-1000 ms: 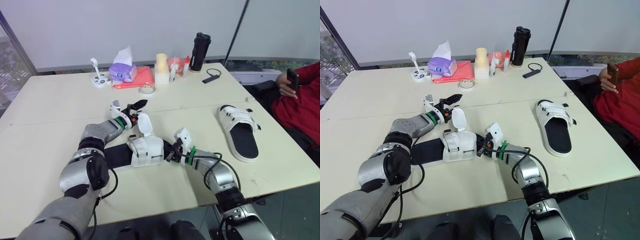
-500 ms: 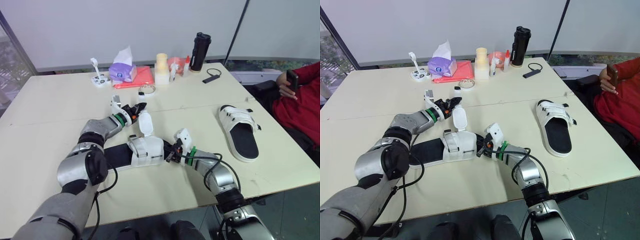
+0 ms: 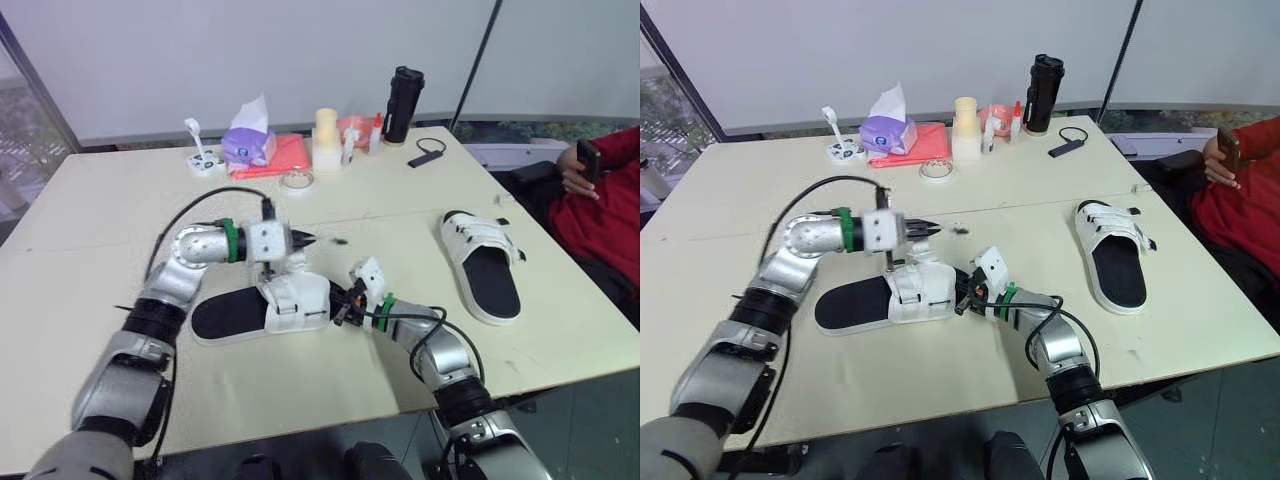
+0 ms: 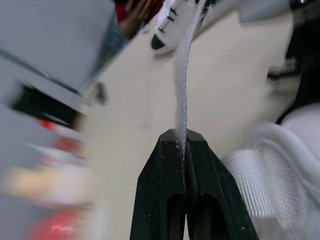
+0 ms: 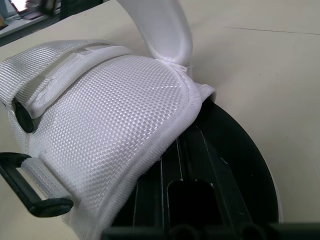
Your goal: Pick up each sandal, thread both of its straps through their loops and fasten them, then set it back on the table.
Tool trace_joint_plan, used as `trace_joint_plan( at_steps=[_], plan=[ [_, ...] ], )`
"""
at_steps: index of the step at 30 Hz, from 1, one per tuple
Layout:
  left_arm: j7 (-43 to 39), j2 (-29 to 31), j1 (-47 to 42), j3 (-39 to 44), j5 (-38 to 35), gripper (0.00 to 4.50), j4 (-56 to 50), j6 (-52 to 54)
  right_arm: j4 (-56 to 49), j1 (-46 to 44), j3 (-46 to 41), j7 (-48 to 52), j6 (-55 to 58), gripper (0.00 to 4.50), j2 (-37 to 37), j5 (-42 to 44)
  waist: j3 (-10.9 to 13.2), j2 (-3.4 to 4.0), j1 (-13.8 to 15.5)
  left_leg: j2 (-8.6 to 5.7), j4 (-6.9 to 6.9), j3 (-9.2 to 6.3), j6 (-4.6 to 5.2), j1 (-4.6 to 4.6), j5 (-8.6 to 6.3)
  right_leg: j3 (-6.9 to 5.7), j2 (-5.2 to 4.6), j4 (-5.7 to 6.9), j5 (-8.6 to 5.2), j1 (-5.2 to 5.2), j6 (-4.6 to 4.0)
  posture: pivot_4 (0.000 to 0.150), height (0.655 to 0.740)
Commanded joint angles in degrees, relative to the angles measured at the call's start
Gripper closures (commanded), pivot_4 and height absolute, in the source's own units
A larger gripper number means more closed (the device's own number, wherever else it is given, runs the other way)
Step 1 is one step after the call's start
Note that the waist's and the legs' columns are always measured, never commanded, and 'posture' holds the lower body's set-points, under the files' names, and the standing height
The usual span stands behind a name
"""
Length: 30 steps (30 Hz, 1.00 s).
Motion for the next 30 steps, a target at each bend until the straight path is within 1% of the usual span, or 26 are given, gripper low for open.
trace_joint_plan(
  at_steps=[1,3,6,8,9,11,13,15,16,19,23,24,28,30],
  plan=[
    [12.3,3.5,-2.9,-0.4,13.6,4.45,7.3,-22.6,6.5,1.7,2.2,0.1,2.2,4.50,-0.4,-2.6,0.0,-0.04,0.0,0.00,0.02,0.00,0.02,0.00,-0.01,0.00,0.00,-0.01,0.00,0.00,0.00,0.150,0.7400],
    [20.3,5.3,-4.3,-1.2,23.1,4.45,9.8,-27.7,7.1,1.4,2.2,0.2,1.9,4.50,-0.3,-2.7,0.0,-0.06,0.0,0.00,0.05,0.02,0.05,0.01,-0.02,0.00,0.01,0.01,0.01,0.02,0.01,0.150,0.7400],
    [31.9,5.8,-5.8,-2.3,33.3,4.45,10.6,-28.6,7.4,1.4,2.3,0.3,1.7,4.50,-0.1,-2.8,-0.1,-0.08,0.1,0.01,0.07,0.01,0.06,0.01,-0.02,-0.02,0.02,0.05,0.01,0.03,0.02,0.150,0.7400],
    [38.8,6.3,-6.7,-3.5,38.7,4.45,10.7,-28.7,7.5,1.4,2.3,0.4,1.6,4.50,-0.1,-2.8,-0.1,-0.09,0.0,0.01,0.10,0.02,0.07,0.01,-0.02,-0.02,0.03,0.06,0.01,0.03,0.03,0.150,0.7400],
    [41.6,6.4,-7.1,-4.4,40.8,4.22,10.8,-28.4,7.5,1.4,2.3,0.4,1.6,4.50,-0.1,-2.8,-0.1,-0.09,0.0,0.02,0.10,0.02,0.07,0.01,-0.02,-0.02,0.03,0.08,0.01,0.03,0.03,0.150,0.7400],
    [46.7,6.6,-7.8,-6.3,44.5,3.60,11.1,-27.1,7.6,1.3,2.3,0.5,1.7,4.50,-0.1,-2.8,-0.1,-0.09,0.0,0.03,0.09,0.02,0.07,0.02,-0.02,-0.03,0.05,0.09,0.01,0.03,0.03,0.150,0.7400],
    [50.8,6.8,-8.4,-8.0,46.9,2.61,11.8,-25.7,7.7,1.1,2.3,0.5,1.7,4.50,-0.1,-2.8,-0.1,-0.08,-0.1,0.03,0.07,0.04,0.08,0.04,-0.03,-0.02,0.05,0.09,0.01,0.03,0.03,0.150,0.7400],
    [53.9,7.3,-8.9,-9.1,47.9,1.57,12.6,-24.8,7.8,1.0,2.2,0.6,1.7,4.50,-0.3,-2.9,-0.1,-0.08,-0.2,0.03,0.08,0.04,0.07,0.03,-0.03,-0.03,0.05,0.10,0.01,0.03,0.03,0.150,0.7400],
    [54.9,7.7,-9.0,-9.5,47.9,1.12,13.0,-24.5,7.9,1.0,2.1,0.6,1.7,4.50,-0.4,-2.9,-0.1,-0.09,-0.2,0.03,0.08,0.03,0.07,0.03,-0.03,-0.03,0.05,0.10,0.01,0.03,0.03,0.150,0.7400],
    [56.4,8.8,-9.1,-11.1,47.7,1.12,14.1,-24.3,8.1,1.0,2.1,0.8,1.7,4.50,-0.4,-2.9,-0.1,-0.09,-0.2,0.04,0.08,0.04,0.07,0.03,-0.03,-0.04,0.05,0.10,0.01,0.03,0.03,0.150,0.7400],
    [55.3,9.9,-9.1,-11.1,43.7,1.12,14.7,-25.6,8.6,0.6,2.1,0.9,1.6,4.50,-0.3,-2.9,-0.1,-0.09,-0.2,0.04,0.08,0.04,0.08,0.02,-0.03,-0.06,0.05,0.10,0.01,0.03,0.03,0.150,0.7400],
    [54.7,9.9,-9.0,-10.9,42.0,1.12,14.6,-26.1,9.0,0.4,2.2,0.9,1.4,4.50,-0.2,-3.0,-0.1,-0.09,-0.2,0.04,0.08,0.04,0.07,0.02,-0.03,-0.06,0.05,0.10,0.01,0.03,0.03,0.150,0.7400],
    [48.6,9.3,-6.9,-10.9,31.1,1.12,12.8,-27.9,10.1,-0.2,2.3,1.1,0.8,4.50,0.1,-3.1,-0.1,-0.10,-0.3,0.05,0.08,0.04,0.08,0.04,-0.03,-0.06,0.06,0.13,0.01,0.03,0.03,0.150,0.7400],
    [45.9,9.4,-5.5,-11.5,28.5,1.12,9.7,-27.9,10.5,-0.4,2.3,1.2,0.6,4.50,0.2,-3.2,-0.1,-0.09,-0.5,0.06,0.08,0.05,0.08,0.05,-0.03,-0.05,0.06,0.14,0.01,0.03,0.03,0.150,0.7400]
  ],
)
